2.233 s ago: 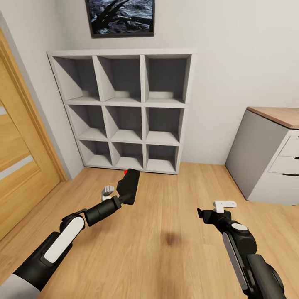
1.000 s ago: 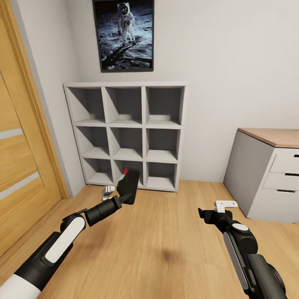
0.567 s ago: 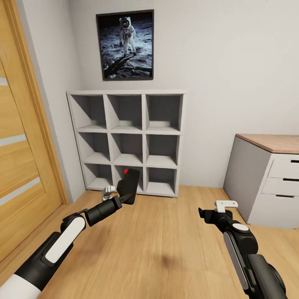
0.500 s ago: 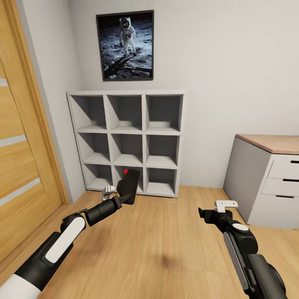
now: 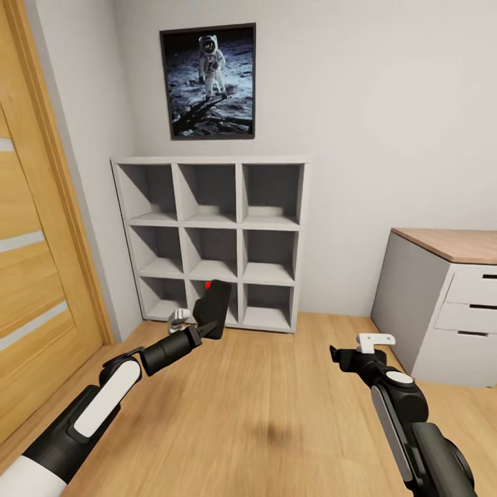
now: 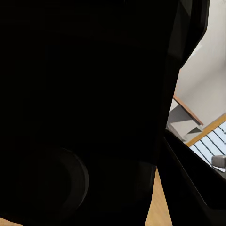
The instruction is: Attach the digital camera to the camera tripod in the bedroom.
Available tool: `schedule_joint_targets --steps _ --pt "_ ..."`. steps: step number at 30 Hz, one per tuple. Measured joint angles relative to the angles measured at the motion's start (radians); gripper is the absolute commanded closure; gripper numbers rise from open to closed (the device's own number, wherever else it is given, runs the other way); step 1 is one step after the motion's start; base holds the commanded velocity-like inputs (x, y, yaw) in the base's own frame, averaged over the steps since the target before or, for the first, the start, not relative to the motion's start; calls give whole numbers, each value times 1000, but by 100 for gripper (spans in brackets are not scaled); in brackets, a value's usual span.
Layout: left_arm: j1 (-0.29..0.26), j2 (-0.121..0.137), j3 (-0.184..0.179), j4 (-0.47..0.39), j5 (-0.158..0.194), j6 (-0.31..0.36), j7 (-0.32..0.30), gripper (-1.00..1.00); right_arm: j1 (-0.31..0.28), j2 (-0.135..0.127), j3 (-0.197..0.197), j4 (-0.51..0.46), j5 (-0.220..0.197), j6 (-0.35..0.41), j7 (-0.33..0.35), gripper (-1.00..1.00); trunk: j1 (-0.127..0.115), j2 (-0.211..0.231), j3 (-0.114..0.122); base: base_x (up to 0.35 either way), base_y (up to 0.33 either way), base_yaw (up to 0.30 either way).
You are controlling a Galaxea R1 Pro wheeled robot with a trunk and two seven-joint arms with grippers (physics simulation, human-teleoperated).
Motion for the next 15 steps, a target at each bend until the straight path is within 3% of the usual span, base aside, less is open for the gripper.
schedule_joint_targets --steps 15 --pt "0 0 0 -1 1 0 0 100 0 -1 -2 0 0 -36 -3 -100 -58 105 47 0 0 0"
